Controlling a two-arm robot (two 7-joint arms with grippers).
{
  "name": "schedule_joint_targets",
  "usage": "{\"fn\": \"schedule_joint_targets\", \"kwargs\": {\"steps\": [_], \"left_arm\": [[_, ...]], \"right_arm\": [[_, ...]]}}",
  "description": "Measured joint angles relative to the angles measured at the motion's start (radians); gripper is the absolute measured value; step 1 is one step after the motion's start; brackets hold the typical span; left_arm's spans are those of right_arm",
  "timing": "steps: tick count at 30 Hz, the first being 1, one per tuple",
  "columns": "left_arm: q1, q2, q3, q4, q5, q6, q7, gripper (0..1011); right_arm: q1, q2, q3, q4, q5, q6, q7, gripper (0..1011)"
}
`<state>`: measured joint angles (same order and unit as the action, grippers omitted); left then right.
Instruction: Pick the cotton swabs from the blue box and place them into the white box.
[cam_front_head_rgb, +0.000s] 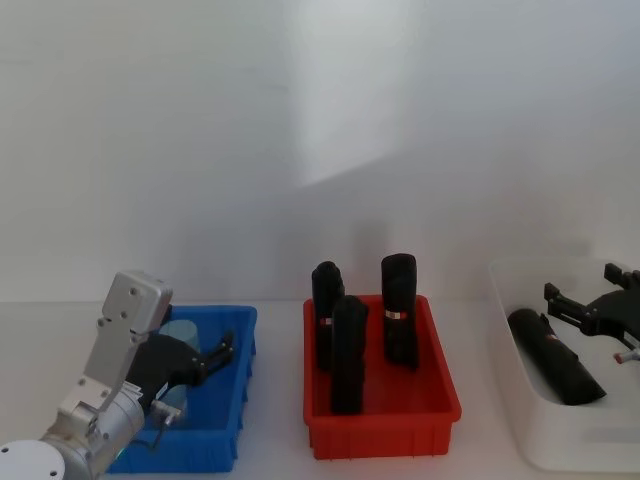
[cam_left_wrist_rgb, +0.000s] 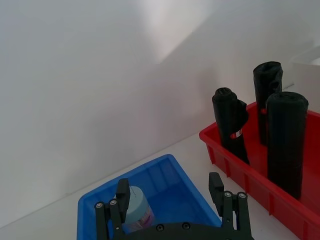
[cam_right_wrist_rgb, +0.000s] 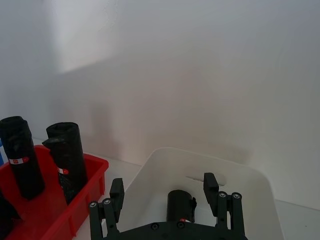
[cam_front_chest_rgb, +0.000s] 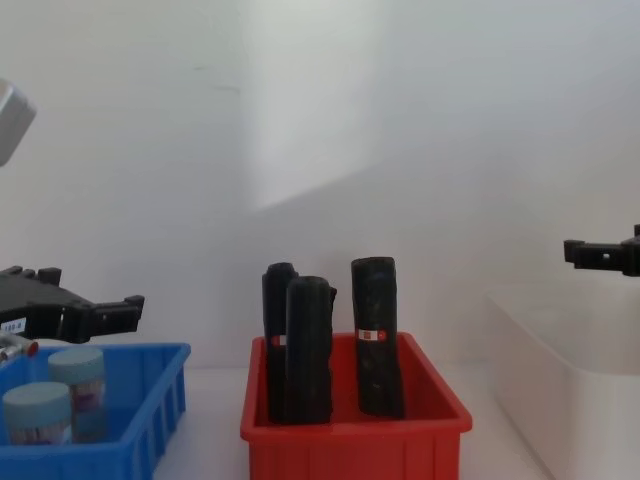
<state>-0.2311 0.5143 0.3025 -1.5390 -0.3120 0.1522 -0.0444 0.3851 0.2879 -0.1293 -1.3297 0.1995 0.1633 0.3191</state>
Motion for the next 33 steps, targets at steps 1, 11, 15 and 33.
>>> {"fn": "schedule_joint_targets", "kwargs": {"steps": [1,11,15,33], "left_arm": [[-0.003,0.000,-0.002,0.005,0.002,0.007,-0.004,1003],[-0.017,0.005,-0.014,0.038,0.014,0.049,-0.025,1003],[-0.024,0.007,-0.020,0.052,0.021,0.068,-0.032,1003],[-0.049,0.006,-0.032,0.116,0.048,0.124,-0.073,1003]], "right_arm": [[0.000,0.000,0.000,0.000,0.000,0.000,0.000,1002],[0.000,0.000,0.000,0.000,0.000,0.000,0.000,1002],[0.000,0.000,0.000,0.000,0.000,0.000,0.000,1002],[0.000,0.000,0.000,0.000,0.000,0.000,0.000,1002]]}}
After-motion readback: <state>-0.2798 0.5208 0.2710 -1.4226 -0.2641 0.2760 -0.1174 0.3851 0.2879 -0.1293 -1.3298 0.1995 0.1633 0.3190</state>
